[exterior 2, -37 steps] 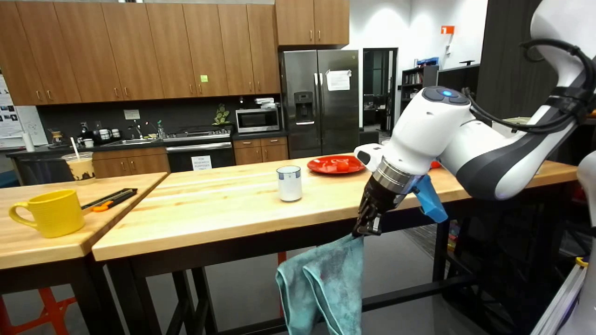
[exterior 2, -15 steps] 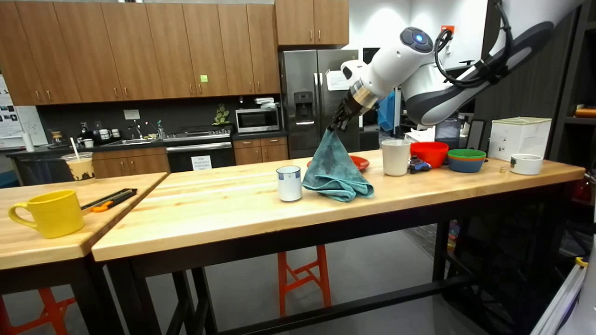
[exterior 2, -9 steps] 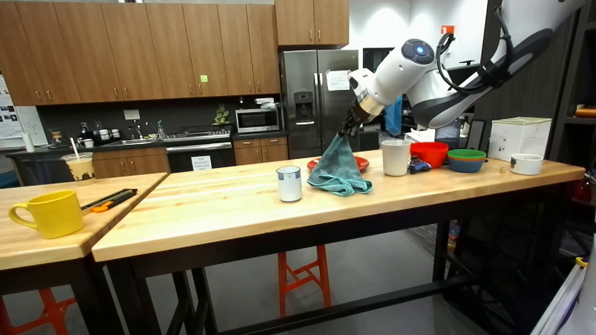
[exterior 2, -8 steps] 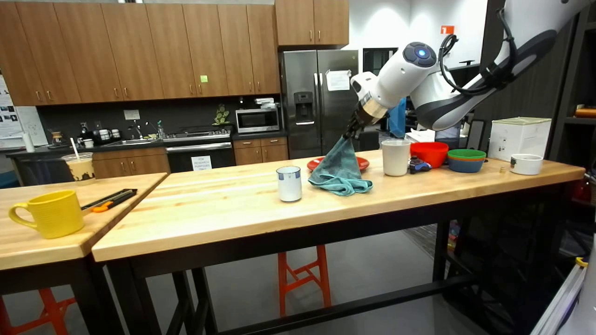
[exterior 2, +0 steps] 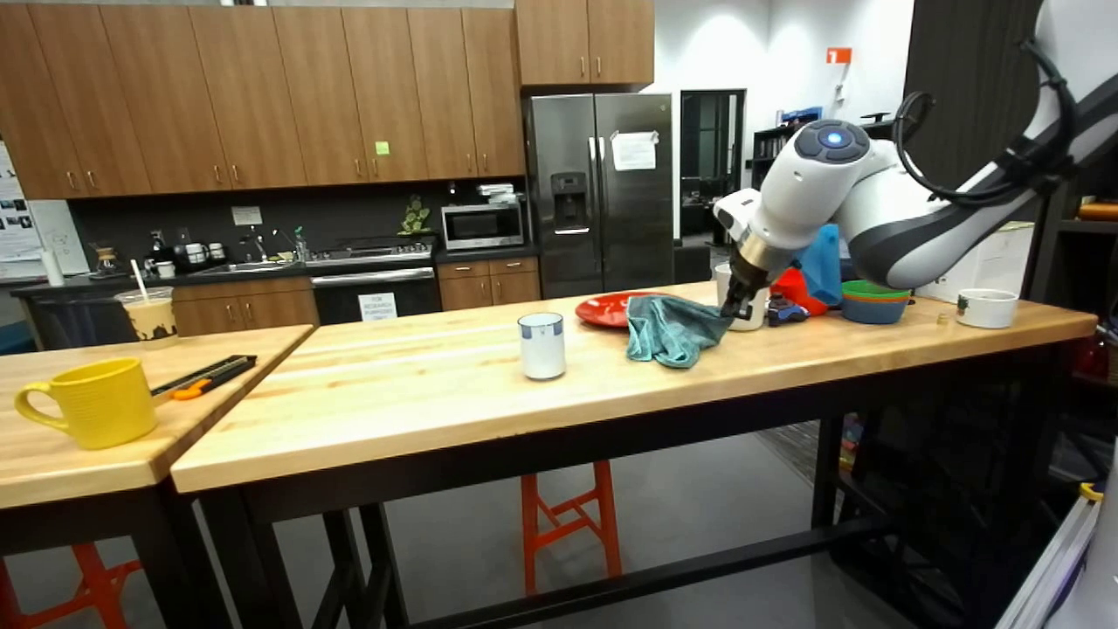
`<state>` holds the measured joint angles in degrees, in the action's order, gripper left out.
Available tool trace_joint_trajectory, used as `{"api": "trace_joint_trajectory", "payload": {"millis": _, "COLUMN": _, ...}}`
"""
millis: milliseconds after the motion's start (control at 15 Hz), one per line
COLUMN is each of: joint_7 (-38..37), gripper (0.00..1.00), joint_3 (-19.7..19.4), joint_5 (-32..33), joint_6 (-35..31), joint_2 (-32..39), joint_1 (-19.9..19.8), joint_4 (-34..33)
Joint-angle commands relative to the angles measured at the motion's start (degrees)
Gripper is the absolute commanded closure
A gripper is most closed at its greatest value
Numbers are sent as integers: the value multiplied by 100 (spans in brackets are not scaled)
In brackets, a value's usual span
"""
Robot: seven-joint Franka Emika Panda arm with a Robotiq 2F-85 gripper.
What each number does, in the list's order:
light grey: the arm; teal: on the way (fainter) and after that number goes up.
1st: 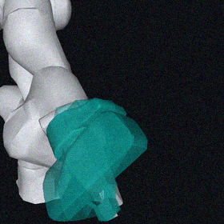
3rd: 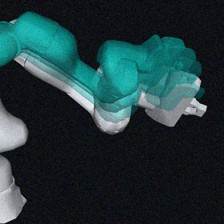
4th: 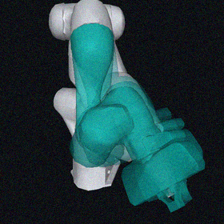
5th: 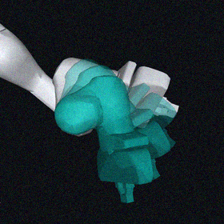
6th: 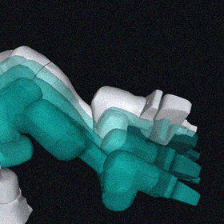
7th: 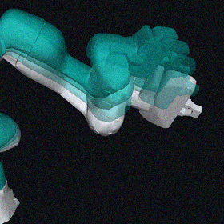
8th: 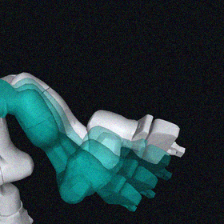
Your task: Lift the towel from the table, move the cup to the left and then unfold the towel
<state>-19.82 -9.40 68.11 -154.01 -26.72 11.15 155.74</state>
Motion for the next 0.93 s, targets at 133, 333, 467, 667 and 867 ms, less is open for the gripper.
{"api": "trace_joint_trajectory", "payload": {"millis": 133, "joint_7": 651, "gripper": 100, "joint_3": -147, "joint_5": -1538, "joint_6": 1228, "joint_2": -565, "joint_1": 738, "joint_4": 508}}
{"api": "trace_joint_trajectory", "payload": {"millis": 333, "joint_7": 780, "gripper": 74, "joint_3": -282, "joint_5": -1879, "joint_6": 1795, "joint_2": -761, "joint_1": 1147, "joint_4": 392}}
{"api": "trace_joint_trajectory", "payload": {"millis": 467, "joint_7": 787, "gripper": 68, "joint_3": -336, "joint_5": -1938, "joint_6": 1982, "joint_2": -844, "joint_1": 1316, "joint_4": 339}}
{"api": "trace_joint_trajectory", "payload": {"millis": 667, "joint_7": 716, "gripper": 49, "joint_3": -440, "joint_5": -1851, "joint_6": 1958, "joint_2": -914, "joint_1": 1459, "joint_4": 314}}
{"api": "trace_joint_trajectory", "payload": {"millis": 867, "joint_7": 589, "gripper": 53, "joint_3": -341, "joint_5": -1806, "joint_6": 1833, "joint_2": -776, "joint_1": 1355, "joint_4": 313}}
